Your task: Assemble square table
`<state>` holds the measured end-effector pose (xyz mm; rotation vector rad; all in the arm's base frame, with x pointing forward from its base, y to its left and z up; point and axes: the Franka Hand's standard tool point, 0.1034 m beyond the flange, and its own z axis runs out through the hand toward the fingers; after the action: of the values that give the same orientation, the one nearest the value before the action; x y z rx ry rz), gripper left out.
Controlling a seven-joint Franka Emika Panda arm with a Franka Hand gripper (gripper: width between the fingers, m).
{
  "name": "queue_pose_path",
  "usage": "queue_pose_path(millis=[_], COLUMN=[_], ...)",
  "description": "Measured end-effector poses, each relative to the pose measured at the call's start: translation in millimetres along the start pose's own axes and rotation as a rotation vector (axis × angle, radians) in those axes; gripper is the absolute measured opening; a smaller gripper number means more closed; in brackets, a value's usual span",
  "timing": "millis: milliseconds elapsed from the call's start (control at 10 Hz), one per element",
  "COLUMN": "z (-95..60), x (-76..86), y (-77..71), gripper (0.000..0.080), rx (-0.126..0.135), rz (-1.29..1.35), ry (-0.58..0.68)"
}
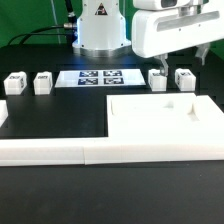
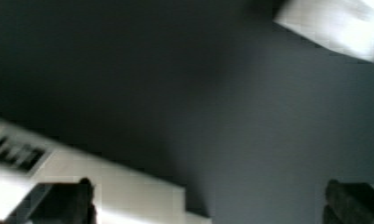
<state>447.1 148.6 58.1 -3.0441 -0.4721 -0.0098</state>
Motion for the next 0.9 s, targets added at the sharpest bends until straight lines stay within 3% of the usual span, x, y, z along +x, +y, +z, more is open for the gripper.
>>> queue_pose_path(millis=[300, 600, 700, 900], z=[9.7, 11.7, 14.2, 18.1], x=[-6.3, -12.6, -29.6, -38.3], y=[-15.9, -17.6, -26.5, -36.0], gripper=[0.0649, 0.0649, 0.0649, 0.0649], rx=[0.024, 0.020, 0.009, -0.009], rz=[0.265, 0.244, 0.299, 0.303], ry=[0.006, -0.051, -0.210, -0.409])
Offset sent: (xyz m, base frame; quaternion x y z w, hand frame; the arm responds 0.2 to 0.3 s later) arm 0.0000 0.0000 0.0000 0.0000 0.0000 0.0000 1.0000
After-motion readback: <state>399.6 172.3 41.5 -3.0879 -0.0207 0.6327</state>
